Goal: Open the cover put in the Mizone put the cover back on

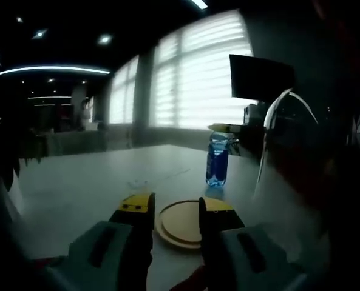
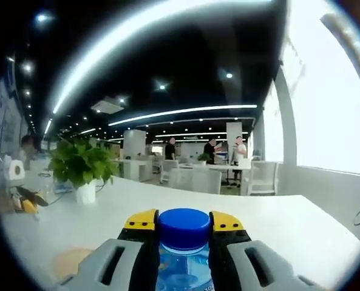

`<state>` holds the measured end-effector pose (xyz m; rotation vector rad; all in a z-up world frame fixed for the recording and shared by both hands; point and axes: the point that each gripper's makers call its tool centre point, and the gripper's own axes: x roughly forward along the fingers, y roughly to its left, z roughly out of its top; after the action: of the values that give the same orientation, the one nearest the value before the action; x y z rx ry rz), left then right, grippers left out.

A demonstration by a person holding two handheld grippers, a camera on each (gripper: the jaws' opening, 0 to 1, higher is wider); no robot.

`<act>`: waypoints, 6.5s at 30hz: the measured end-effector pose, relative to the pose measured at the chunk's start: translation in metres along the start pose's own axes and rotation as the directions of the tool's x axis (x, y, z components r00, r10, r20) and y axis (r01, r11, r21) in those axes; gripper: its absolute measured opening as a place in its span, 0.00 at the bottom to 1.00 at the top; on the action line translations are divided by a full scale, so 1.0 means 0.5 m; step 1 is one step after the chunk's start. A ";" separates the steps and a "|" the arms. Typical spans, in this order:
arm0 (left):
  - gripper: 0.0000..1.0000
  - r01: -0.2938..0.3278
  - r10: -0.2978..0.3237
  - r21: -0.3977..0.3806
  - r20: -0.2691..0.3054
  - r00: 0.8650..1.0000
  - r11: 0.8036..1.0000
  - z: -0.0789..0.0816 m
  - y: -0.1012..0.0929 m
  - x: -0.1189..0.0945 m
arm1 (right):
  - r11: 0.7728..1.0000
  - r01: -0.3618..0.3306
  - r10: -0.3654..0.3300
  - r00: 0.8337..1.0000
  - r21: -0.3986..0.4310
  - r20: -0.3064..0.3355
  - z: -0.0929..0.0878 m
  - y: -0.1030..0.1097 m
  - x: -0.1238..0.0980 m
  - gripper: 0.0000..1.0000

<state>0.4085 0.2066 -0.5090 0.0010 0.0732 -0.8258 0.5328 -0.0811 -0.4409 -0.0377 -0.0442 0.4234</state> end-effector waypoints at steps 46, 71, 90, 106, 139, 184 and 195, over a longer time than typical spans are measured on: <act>0.23 0.015 -0.014 0.027 -0.019 1.000 1.000 -0.006 -0.012 0.003 | 0.913 -0.404 0.406 0.913 -0.058 0.045 0.074 0.352 0.023 0.23; 0.23 -0.008 0.009 0.042 -0.042 0.999 0.999 -0.016 -0.003 0.004 | 0.870 -0.492 0.492 0.870 -0.019 0.011 0.031 0.449 0.058 0.23; 0.23 -0.002 0.004 0.041 -0.034 0.999 0.999 -0.012 -0.005 0.002 | 0.868 -0.497 0.497 0.867 -0.015 0.030 0.027 0.441 0.050 0.24; 0.23 0.011 -0.010 0.032 -0.017 1.000 0.999 -0.004 -0.010 -0.001 | 0.867 -0.498 0.498 0.866 -0.007 0.044 0.028 0.441 0.047 0.24; 0.22 -0.006 0.007 0.025 -0.037 0.999 1.000 -0.013 0.002 0.001 | 0.872 -0.488 0.486 0.873 0.033 0.051 0.027 0.435 0.047 0.24; 0.22 0.022 -0.021 0.029 -0.024 0.999 0.999 -0.005 -0.017 -0.002 | 0.873 -0.487 0.487 0.872 -0.012 0.045 0.030 0.435 0.039 0.24; 0.22 0.064 -0.064 0.009 0.006 0.998 0.998 0.010 -0.030 -0.008 | 0.881 -0.471 0.472 0.881 -0.034 0.033 0.037 0.417 0.022 0.24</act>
<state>0.3950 0.1993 -0.5035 0.0047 0.0636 -0.8905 0.4565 0.1137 -0.4315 -0.0651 -0.0812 0.9152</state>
